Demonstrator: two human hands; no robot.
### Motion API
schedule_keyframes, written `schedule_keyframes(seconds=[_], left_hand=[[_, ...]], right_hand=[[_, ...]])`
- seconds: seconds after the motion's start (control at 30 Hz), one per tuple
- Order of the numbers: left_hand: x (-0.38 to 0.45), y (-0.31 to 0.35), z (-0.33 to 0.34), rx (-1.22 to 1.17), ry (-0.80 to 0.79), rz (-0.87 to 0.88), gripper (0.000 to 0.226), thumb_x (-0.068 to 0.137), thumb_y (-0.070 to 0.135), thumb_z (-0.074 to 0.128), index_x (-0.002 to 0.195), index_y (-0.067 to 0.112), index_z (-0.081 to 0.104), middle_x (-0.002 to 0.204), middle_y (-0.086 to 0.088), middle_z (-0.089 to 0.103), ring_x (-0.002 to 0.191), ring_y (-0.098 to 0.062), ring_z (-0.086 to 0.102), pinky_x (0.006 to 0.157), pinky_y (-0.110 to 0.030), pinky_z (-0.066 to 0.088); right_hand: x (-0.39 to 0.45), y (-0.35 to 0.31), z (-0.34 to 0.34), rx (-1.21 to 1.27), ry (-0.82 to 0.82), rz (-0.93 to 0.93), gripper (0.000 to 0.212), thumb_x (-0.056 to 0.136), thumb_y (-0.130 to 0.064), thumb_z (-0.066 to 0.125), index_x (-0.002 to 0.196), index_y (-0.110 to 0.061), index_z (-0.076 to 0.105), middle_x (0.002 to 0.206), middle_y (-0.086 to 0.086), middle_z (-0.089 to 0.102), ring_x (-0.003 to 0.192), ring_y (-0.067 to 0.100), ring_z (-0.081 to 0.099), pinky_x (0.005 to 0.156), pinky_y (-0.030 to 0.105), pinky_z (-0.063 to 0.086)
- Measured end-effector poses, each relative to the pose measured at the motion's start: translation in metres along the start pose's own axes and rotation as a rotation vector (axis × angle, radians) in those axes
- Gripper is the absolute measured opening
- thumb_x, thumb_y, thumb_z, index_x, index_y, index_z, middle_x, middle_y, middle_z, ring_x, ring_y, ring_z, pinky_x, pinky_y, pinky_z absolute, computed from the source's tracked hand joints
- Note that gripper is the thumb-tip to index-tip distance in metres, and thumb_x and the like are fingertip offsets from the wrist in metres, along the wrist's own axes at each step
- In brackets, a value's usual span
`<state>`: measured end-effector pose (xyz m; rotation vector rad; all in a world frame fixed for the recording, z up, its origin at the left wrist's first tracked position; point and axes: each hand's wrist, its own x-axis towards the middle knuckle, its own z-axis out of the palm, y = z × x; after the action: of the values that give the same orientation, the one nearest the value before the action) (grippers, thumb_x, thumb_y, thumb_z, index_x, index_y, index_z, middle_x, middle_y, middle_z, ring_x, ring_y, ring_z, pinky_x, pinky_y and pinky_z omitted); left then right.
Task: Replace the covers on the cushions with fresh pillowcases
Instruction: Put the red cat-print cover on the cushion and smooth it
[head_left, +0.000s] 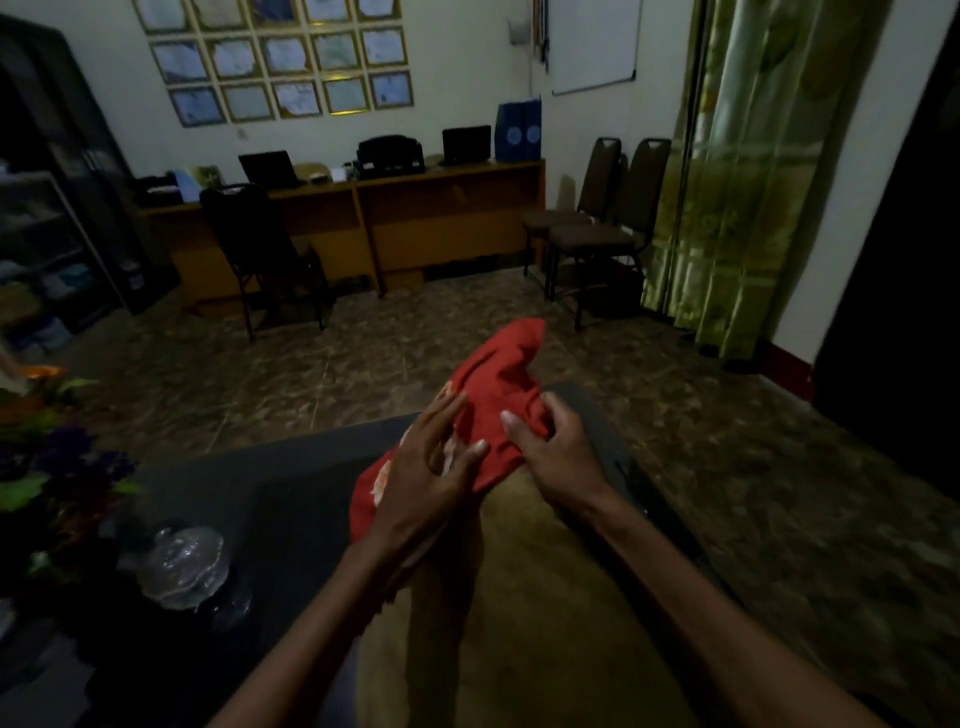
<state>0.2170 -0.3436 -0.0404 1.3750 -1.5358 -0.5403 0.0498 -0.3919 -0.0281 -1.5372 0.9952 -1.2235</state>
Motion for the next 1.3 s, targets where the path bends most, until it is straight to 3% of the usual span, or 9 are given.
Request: schedule_keyframes(seconds=[0.13,0.27,0.4,0.57,0.7,0.87,0.97,1.13,1.3], left_hand=[[-0.017,-0.009,-0.018,-0.030,0.084,-0.033,0.051,0.088,0.063,0.058,0.136,0.049,0.053,0.151,0.022,0.041,0.140,0.003,0.036,0.114,-0.039,0.037],[-0.038,-0.007,-0.046,-0.186,0.134,-0.152,0.032,0.094,0.051,0.060,0.126,0.049,0.060,0.146,0.013,0.049,0.128,0.000,0.049,0.092,-0.020,0.046],[-0.047,0.004,-0.055,-0.130,0.210,-0.133,0.031,0.089,0.052,0.066,0.118,0.040,0.062,0.127,0.014,0.056,0.111,0.001,0.056,0.083,-0.021,0.050],[-0.058,-0.001,-0.034,0.231,0.163,0.148,0.023,0.086,0.051,0.072,0.098,0.032,0.067,0.109,0.014,0.058,0.103,0.005,0.053,0.082,-0.014,0.043],[-0.060,0.001,-0.004,0.228,0.031,0.193,0.016,0.089,0.040,0.071,0.095,0.026,0.067,0.097,0.011,0.063,0.087,0.000,0.060,0.069,-0.015,0.050],[-0.070,0.005,0.034,0.359,-0.241,0.084,0.068,0.075,0.068,0.069,0.128,0.032,0.048,0.124,0.007,0.048,0.109,-0.008,0.053,0.086,-0.030,0.055],[-0.074,-0.001,0.061,0.548,-0.190,0.049,0.078,0.068,0.070,0.071,0.129,0.033,0.039,0.123,0.006,0.044,0.107,-0.013,0.046,0.085,-0.034,0.050],[-0.074,-0.011,0.095,0.677,-0.146,0.045,0.052,0.082,0.044,0.070,0.123,0.028,0.043,0.123,0.003,0.048,0.108,-0.017,0.044,0.088,-0.036,0.044],[-0.063,-0.009,0.116,0.770,-0.141,0.043,0.038,0.088,0.032,0.065,0.122,0.023,0.052,0.124,0.001,0.055,0.109,-0.020,0.050,0.086,-0.039,0.046]], right_hand=[[-0.007,-0.020,0.029,-0.193,-0.108,-0.044,0.012,0.093,-0.037,0.069,0.099,-0.030,0.061,0.092,-0.014,0.068,0.082,-0.005,0.064,0.073,0.022,0.053],[-0.017,-0.029,0.051,-0.275,-0.344,-0.012,0.027,0.086,-0.041,0.075,0.107,-0.033,0.060,0.107,-0.008,0.069,0.097,0.005,0.066,0.085,0.028,0.055],[-0.015,-0.028,0.034,-0.179,-0.525,0.033,0.038,0.083,-0.032,0.081,0.112,-0.042,0.060,0.114,-0.004,0.068,0.105,0.010,0.067,0.090,0.034,0.056],[-0.030,-0.001,0.011,-0.061,-0.259,0.056,0.031,0.081,-0.020,0.085,0.108,-0.024,0.069,0.103,-0.002,0.076,0.099,0.013,0.072,0.088,0.033,0.056],[-0.046,0.023,-0.011,0.041,-0.047,0.227,0.030,0.076,-0.020,0.088,0.100,-0.017,0.072,0.099,0.001,0.076,0.095,0.017,0.072,0.082,0.032,0.058],[-0.054,0.055,-0.031,-0.010,0.220,0.344,0.031,0.070,-0.033,0.091,0.082,-0.015,0.069,0.085,0.001,0.075,0.087,0.022,0.070,0.078,0.037,0.057],[-0.058,0.064,-0.036,-0.090,0.254,0.335,0.032,0.071,-0.039,0.089,0.072,-0.016,0.066,0.075,-0.001,0.073,0.080,0.021,0.069,0.078,0.041,0.057],[-0.071,0.089,-0.069,-0.160,0.173,0.375,0.063,0.056,-0.061,0.084,0.069,-0.004,0.063,0.061,-0.001,0.062,0.061,0.013,0.057,0.062,0.037,0.047],[-0.109,0.109,-0.109,-0.188,0.115,0.401,0.047,0.081,-0.041,0.082,0.056,-0.018,0.050,0.052,-0.005,0.042,0.050,0.006,0.039,0.052,0.027,0.028]])
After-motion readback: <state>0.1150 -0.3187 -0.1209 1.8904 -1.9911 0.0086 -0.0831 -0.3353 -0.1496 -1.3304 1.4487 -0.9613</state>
